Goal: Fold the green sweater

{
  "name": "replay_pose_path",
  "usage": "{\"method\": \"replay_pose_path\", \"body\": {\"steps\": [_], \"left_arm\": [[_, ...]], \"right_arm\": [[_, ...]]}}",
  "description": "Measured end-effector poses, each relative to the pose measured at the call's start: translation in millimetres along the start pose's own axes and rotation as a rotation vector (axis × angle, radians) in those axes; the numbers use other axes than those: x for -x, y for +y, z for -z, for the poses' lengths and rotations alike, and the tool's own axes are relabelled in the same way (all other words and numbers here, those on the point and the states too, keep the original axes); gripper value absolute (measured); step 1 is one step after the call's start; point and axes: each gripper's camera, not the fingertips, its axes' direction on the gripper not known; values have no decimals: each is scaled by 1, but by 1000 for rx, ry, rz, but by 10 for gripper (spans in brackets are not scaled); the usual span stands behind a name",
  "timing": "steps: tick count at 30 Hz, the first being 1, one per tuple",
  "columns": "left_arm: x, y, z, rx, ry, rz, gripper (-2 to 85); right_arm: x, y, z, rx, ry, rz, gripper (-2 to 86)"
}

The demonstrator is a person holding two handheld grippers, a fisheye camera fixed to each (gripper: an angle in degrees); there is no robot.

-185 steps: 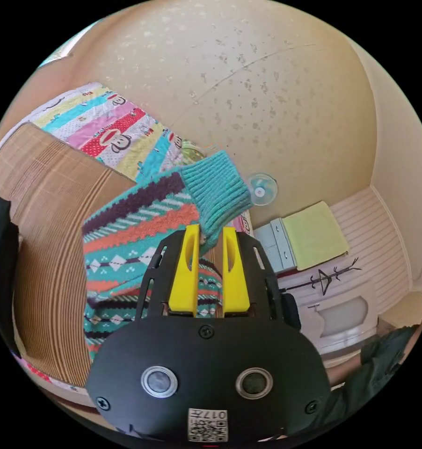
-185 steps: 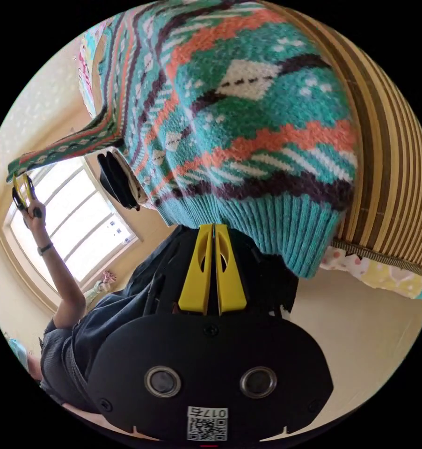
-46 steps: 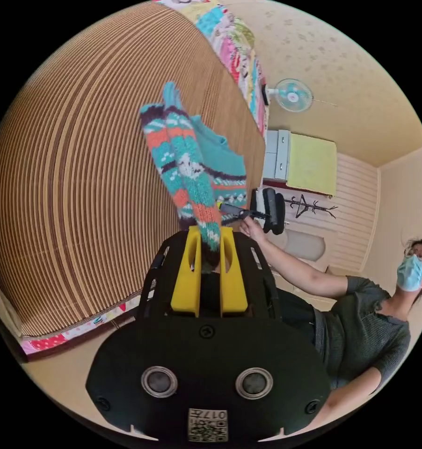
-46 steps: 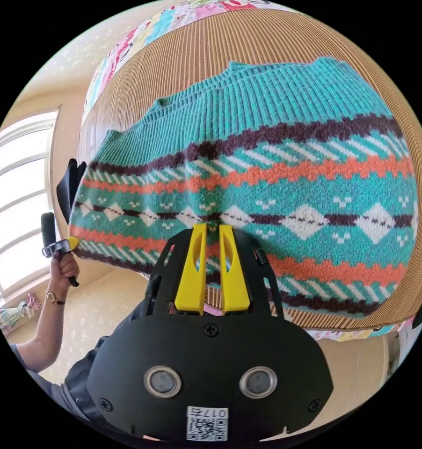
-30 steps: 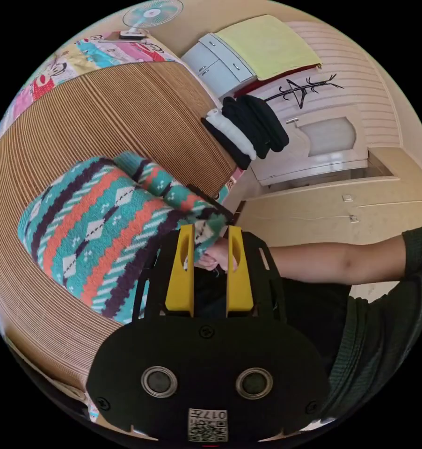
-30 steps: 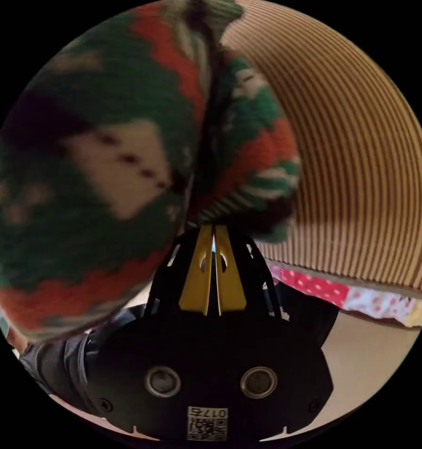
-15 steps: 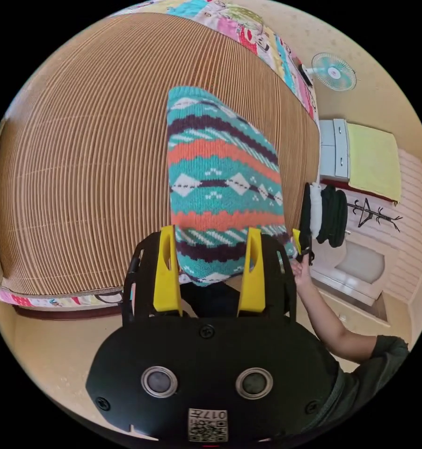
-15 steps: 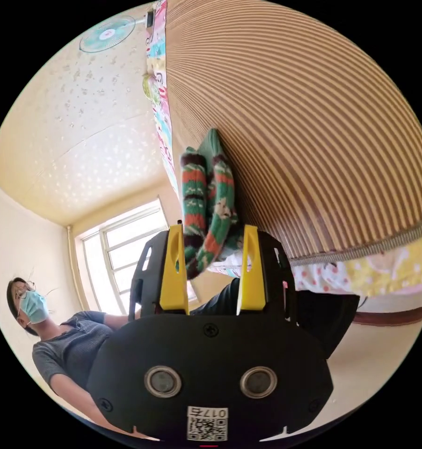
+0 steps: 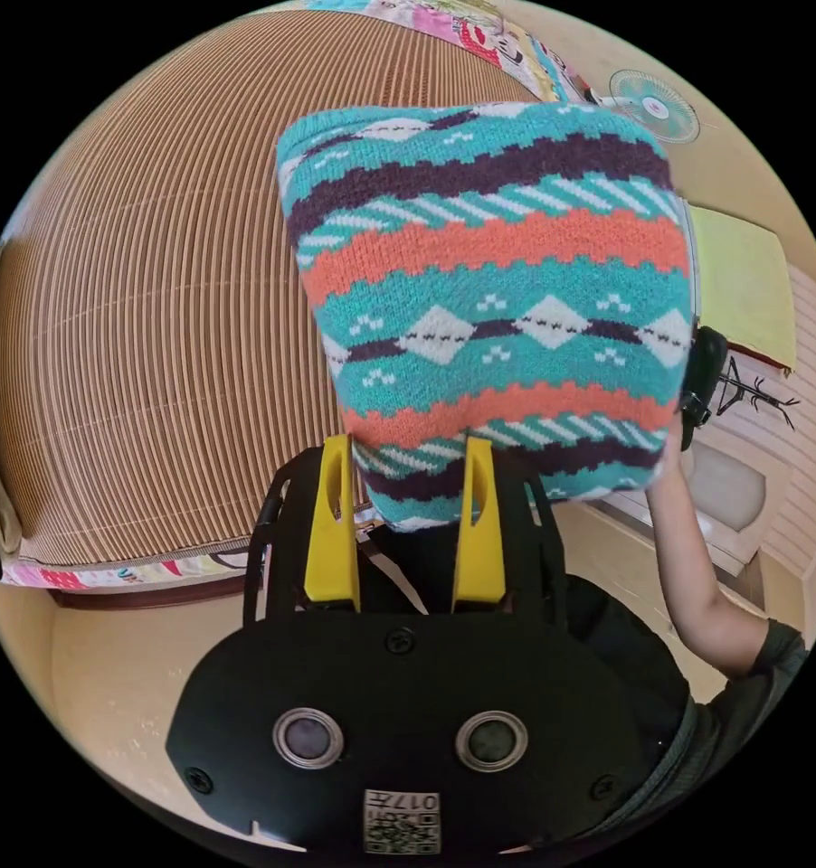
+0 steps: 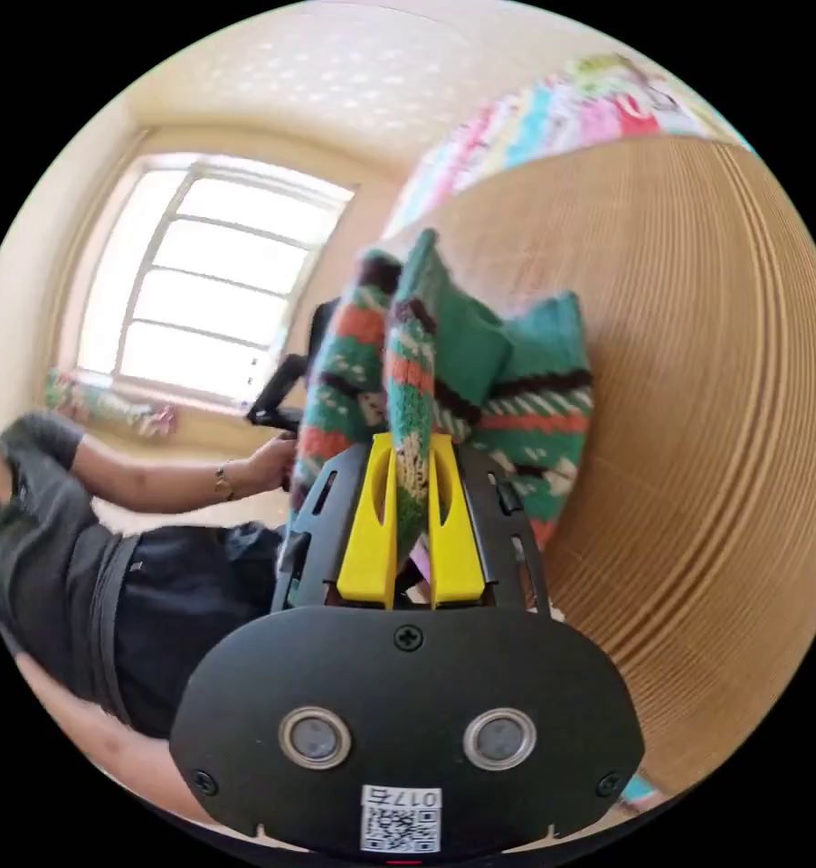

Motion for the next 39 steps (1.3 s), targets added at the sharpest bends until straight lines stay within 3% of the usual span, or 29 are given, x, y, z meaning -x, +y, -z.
{"method": "replay_pose_path", "body": {"steps": [3,7,10,13,15,17,20,22,25,27,29,31,33,35,39], "left_arm": [[16,-1,-2,20,85,36,196],[18,4,7,-15,97,-1,177],[20,10,11,-35,131,-32,177],[27,12,8,-15,137,-34,178],[29,13,9,-10,142,-52,181],[35,15,20,-43,165,-72,187],[54,20,42,-159,270,-54,184],[72,17,48,-197,326,-10,186],[95,-1,46,-205,329,48,203],[98,-17,42,-188,325,50,209],[95,-39,34,-149,321,37,216],[87,-54,29,-122,305,10,219],[79,-69,21,-82,282,-14,225],[72,-88,12,-29,244,-25,231],[64,-111,15,54,227,-55,215]], "right_arm": [[-53,7,-18,8,-1,-325,63],[-37,37,24,-308,61,-409,72],[-3,52,47,-480,-11,-262,104],[13,25,17,-267,-134,-132,133],[31,-4,-33,41,-140,-3,106],[62,-4,-37,55,-95,157,83],[96,16,2,-91,-163,355,75],[84,28,16,-175,-107,270,76],[25,40,5,-191,107,-80,99],[1,41,-5,-137,187,-207,189],[4,41,-3,-164,234,-198,233],[3,36,-10,-148,189,-145,240],[-18,25,-38,-51,-81,-136,252],[-31,22,-58,-10,-211,-164,250],[-28,30,-69,27,-149,-164,214]]}}
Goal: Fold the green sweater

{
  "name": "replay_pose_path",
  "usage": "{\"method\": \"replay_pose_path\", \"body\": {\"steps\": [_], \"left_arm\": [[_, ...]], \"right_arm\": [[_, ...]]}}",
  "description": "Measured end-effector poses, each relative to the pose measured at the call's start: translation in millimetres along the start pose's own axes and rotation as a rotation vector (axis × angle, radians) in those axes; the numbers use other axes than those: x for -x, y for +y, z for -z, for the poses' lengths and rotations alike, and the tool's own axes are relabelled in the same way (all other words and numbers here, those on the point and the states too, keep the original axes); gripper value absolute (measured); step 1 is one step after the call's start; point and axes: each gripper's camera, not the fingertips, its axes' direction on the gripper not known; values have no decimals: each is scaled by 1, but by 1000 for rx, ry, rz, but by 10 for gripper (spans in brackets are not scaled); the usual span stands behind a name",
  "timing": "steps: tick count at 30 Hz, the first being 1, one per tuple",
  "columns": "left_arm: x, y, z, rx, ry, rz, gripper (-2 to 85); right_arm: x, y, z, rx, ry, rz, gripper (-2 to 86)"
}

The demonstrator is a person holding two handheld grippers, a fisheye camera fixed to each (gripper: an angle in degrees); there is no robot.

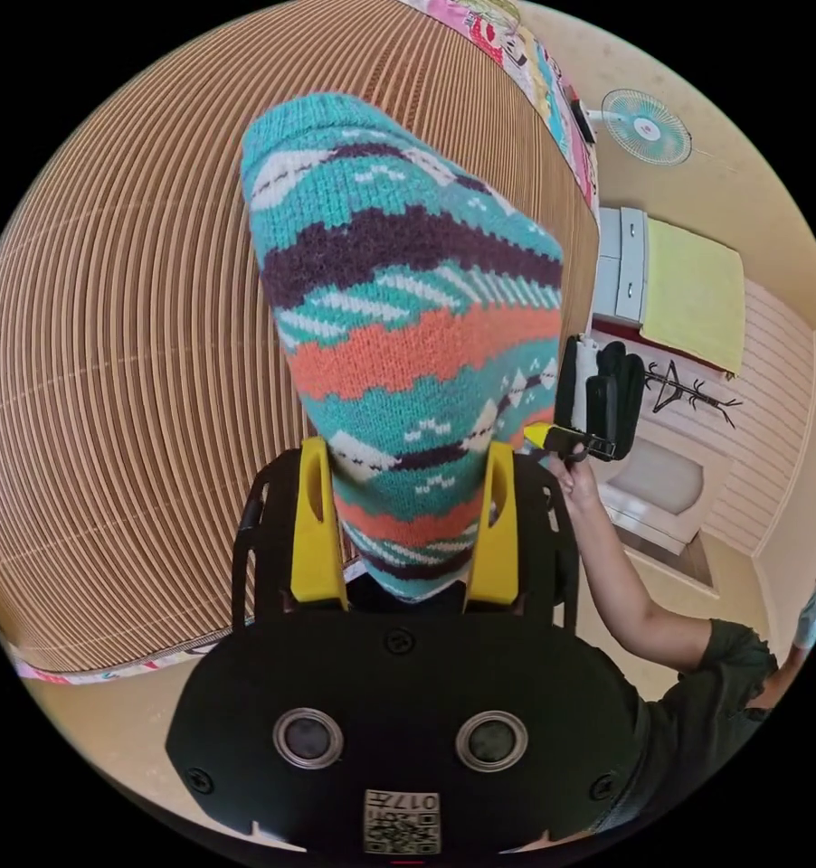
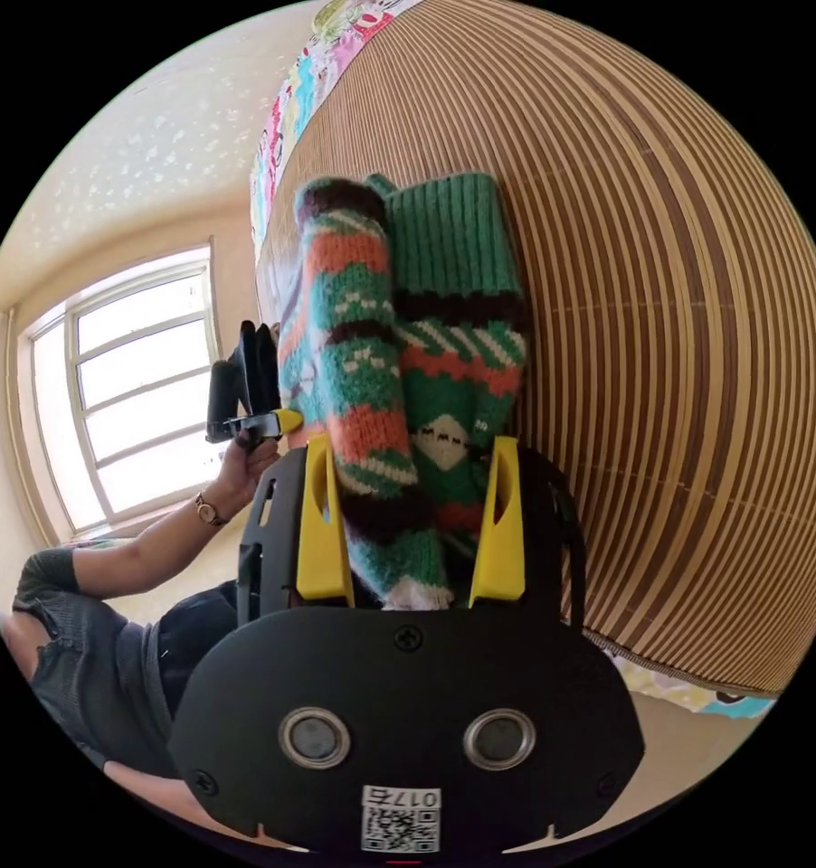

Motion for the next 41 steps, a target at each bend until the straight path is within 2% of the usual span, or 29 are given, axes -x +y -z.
{"method": "replay_pose_path", "body": {"steps": [4,10,13,15,18,22,24,29,31,33,37,41], "left_arm": [[-53,-18,-18,120,-104,-90,187],[-135,-58,-118,225,1,-111,188],[-190,-88,-179,227,57,-96,191],[-224,-104,-209,197,84,-88,192],[-275,-128,-251,178,126,-87,194],[-311,-151,-272,199,207,-73,186],[-315,-154,-262,212,191,-93,173],[-287,-139,-177,258,8,-182,105],[-267,-125,-135,275,-115,-166,101],[-246,-104,-84,264,-212,-109,93],[-220,-30,42,166,-234,-90,18],[-210,67,143,12,-372,-75,-8]], "right_arm": [[-10,29,5,-12,52,-35,190],[-77,114,92,-251,166,-192,176],[-93,184,172,-569,288,-315,120],[-98,263,216,-888,257,-396,78],[-111,338,216,-1085,165,-443,77],[-138,378,170,-1045,106,-522,76],[-157,389,128,-1002,1,-560,72],[-158,368,58,-958,-236,-468,35],[-144,342,44,-895,-278,-390,22],[-112,298,32,-751,-293,-232,12],[-37,245,28,-538,-175,86,7],[47,222,9,-354,172,391,5]]}}
